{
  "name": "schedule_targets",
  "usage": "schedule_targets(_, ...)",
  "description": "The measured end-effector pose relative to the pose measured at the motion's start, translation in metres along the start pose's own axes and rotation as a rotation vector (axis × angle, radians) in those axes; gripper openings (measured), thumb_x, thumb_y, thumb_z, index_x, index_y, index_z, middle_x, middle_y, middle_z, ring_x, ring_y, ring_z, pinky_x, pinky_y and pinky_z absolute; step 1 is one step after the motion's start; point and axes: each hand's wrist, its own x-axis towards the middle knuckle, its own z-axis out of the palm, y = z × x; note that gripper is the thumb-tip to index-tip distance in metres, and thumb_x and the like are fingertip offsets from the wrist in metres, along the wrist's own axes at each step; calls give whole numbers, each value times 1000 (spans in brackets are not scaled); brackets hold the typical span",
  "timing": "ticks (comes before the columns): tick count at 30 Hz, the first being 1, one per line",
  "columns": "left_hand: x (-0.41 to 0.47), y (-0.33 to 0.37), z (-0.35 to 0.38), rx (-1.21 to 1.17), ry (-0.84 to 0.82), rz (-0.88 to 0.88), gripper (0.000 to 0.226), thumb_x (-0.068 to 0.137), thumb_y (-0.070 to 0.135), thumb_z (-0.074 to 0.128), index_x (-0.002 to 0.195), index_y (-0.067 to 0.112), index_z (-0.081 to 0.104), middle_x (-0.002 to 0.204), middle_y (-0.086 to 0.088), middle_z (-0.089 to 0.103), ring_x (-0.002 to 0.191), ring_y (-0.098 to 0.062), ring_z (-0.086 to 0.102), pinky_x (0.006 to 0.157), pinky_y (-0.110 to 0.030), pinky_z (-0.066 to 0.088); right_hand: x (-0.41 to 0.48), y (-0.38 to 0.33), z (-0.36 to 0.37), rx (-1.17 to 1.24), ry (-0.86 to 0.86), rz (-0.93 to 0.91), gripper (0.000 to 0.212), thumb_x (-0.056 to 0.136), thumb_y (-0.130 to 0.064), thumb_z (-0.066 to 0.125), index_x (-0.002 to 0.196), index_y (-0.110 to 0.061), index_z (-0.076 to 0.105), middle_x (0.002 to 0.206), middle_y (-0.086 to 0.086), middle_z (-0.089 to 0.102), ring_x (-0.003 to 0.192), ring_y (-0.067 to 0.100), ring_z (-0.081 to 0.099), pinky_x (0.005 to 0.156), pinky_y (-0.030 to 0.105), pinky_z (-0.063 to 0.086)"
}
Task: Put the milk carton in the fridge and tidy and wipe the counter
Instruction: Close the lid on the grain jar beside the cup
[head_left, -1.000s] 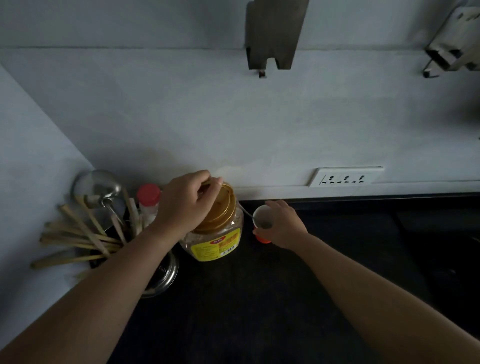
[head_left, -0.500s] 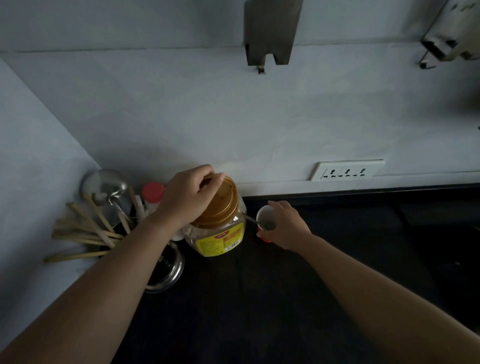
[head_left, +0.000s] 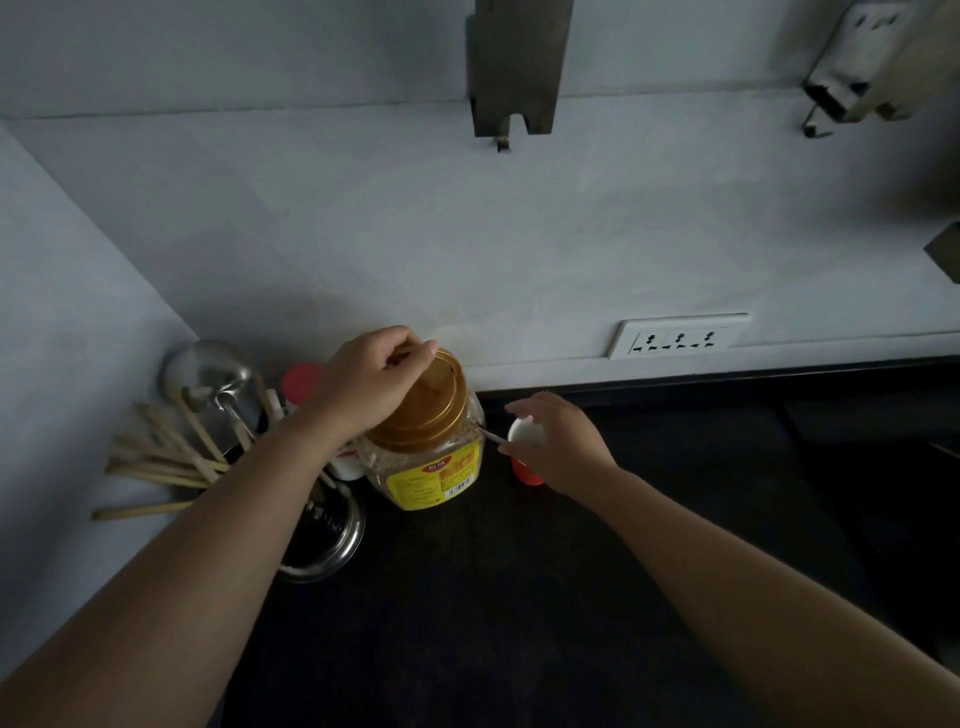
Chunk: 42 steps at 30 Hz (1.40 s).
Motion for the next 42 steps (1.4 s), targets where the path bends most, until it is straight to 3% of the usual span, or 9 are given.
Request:
schedule_targets(6,-1,3,-9,-26,-86,-39,24,91,40,50,82,23,64,72,13,60,71,-2,54,59,-25,35,2,-10,3,87,-60,-5,18,83,-29,64,99,-23,69,105,-5,64,93,9,56,75,23,43)
schedule_targets(10,-7,-1,-9,-50,-55,-46,18,92,38,50,87,27,64,84,15,64,80,1,56,62,-21,39,2,-12,4,72,-57,-30,16,87,-25,58,100,-23,68,100,-5,68,90,10,58,72,23,43)
schedule_targets(16,-16,-7,-11,-32,12,-22,5,89,32,56,93,29,60,89,13,62,88,-10,59,68,-21,41,-1,-21,-11,49,77,-49,16,88,-23,55,95,-16,68,90,0,70,84,17,63,71,29,49)
schedule_targets(20,-27,-9,-14,-49,121,-17,22,85,24,63,106,27,60,105,5,59,96,-13,58,81,-27,45,-11,-34,-39,67,187,-83,11,85,-22,60,82,-13,66,71,-3,64,68,15,59,60,25,43)
schedule_targets(22,-36,-7,-17,-57,171,12,28,83,21,65,109,26,60,106,4,56,96,-12,57,84,-29,47,-20,-44,-56,125,249,-102,10,84,-22,62,81,-14,67,71,-5,66,66,9,61,61,22,48)
schedule_targets(25,-60,0,-19,-99,234,32,30,80,16,68,109,21,61,104,4,56,96,-7,55,81,-26,46,-37,-66,-79,223,313,-143,5,84,-19,64,83,-16,68,70,-13,63,63,-8,59,59,3,43)
schedule_targets(28,-89,2,-16,-165,187,9,30,82,21,67,111,26,59,105,14,54,103,-2,52,84,-27,45,-53,-89,-93,308,342,-212,4,84,-18,65,82,-18,69,71,-11,67,68,-3,63,62,6,46)
schedule_targets(35,-161,6,-20,-275,131,-102,27,84,32,64,100,50,53,112,23,58,104,8,54,78,-14,44,-82,-148,-83,656,173,-268,10,84,-13,66,76,-20,68,70,-1,72,70,12,70,72,26,56)
schedule_targets(42,-206,-3,-45,-348,308,-186,7,88,25,58,90,30,63,86,10,73,86,0,67,78,-24,49,-71,-169,-51,658,61,-226,8,83,-21,66,89,-17,71,77,-2,72,72,7,68,66,15,49)
